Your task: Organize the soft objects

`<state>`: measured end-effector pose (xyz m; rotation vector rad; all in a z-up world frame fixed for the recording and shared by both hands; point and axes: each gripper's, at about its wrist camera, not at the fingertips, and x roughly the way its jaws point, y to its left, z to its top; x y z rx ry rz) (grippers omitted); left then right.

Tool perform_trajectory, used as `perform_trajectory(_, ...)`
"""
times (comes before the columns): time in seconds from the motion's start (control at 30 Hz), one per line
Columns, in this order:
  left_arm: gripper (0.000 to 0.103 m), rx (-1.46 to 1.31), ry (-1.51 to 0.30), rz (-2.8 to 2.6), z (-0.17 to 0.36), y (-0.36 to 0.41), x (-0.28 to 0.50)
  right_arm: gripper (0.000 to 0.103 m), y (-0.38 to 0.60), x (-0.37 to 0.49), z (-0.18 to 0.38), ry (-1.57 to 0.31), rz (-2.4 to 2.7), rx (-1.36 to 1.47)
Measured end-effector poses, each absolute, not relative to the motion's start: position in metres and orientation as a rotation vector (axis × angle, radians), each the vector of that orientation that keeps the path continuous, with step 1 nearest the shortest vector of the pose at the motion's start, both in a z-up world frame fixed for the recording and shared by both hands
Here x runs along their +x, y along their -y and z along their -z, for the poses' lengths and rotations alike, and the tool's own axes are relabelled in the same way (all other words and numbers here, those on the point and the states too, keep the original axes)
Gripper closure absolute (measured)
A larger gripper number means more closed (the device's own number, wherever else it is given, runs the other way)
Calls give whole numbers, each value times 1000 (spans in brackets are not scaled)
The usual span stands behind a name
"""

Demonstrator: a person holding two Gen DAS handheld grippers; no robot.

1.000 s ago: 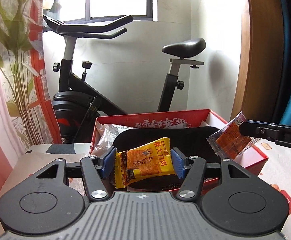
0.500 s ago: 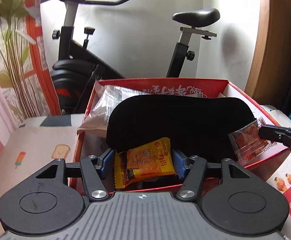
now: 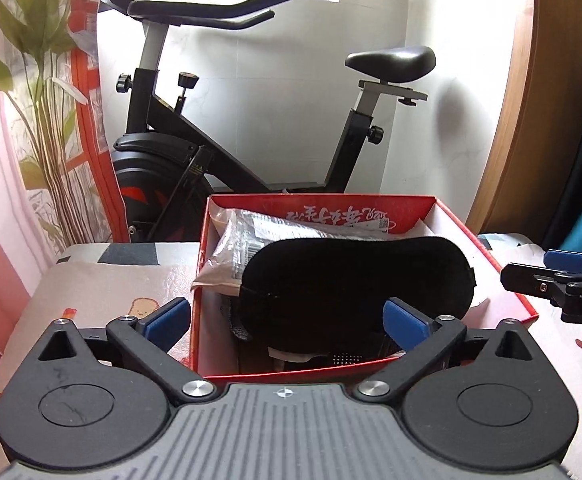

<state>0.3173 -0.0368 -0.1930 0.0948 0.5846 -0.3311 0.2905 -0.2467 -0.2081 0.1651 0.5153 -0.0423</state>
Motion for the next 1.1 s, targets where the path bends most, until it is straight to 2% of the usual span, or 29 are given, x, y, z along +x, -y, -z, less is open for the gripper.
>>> perform_trajectory(0.03, 0, 95, -573, 326, 185, 34, 312, 1, 245, 286, 200, -512, 43, 159)
perform_trajectory(0.07, 0, 98, -558, 321, 176, 32, 305, 0, 243, 282, 192, -509, 41, 155)
perform_trajectory(0.3, 0, 137, -438, 275, 117, 22, 248, 0, 232, 241, 135, -490, 9, 184)
perform_trajectory(0.67, 0, 86, -286, 177, 38, -3, 149, 0, 190, 140, 40, -337, -7, 134)
perform_trajectory(0.9, 0, 72, -218, 193, 4, -15, 92, 0, 163, 78, -1, -262, 42, 111)
perform_trajectory(1.1, 0, 43, -232, 221, -9, -24, 53, 0, 152, 33, -17, -221, 62, 118)
